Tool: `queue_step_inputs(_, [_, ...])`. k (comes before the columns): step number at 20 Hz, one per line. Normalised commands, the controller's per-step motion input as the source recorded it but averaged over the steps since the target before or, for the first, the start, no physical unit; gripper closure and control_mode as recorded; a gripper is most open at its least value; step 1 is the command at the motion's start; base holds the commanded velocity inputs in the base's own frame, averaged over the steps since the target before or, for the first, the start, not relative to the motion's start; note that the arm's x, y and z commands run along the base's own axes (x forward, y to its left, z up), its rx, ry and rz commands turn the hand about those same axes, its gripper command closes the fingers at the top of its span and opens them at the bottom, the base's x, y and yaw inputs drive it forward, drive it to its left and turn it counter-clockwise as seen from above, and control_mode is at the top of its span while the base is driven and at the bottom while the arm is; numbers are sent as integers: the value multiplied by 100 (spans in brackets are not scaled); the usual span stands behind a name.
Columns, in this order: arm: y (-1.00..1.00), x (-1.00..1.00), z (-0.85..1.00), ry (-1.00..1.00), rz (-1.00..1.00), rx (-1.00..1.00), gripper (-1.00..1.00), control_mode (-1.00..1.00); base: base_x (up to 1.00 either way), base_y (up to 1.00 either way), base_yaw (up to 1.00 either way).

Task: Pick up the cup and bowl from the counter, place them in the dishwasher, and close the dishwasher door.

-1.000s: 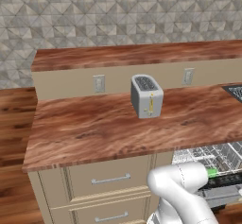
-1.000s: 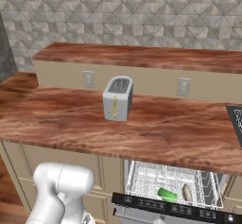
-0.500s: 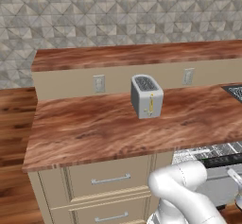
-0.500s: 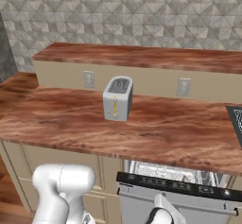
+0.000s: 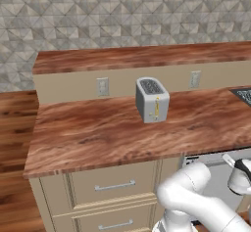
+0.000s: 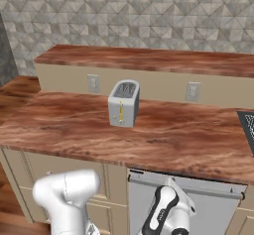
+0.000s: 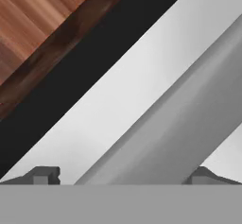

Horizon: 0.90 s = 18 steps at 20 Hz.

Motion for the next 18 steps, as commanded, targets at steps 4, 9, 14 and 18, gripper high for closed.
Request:
queue_step_inputs(4, [0,71,-16,0,0,2,-100,-100,0,0,0])
queue_step_inputs(9, [0,74,-23,0,0,1,-100,-100,0,0,0])
queue_step_inputs(14, [0,99,-47,0,0,0,-100,-100,0,0,0])
queue_step_inputs(18, [0,100,-59,0,0,0,-100,-100,0,0,0])
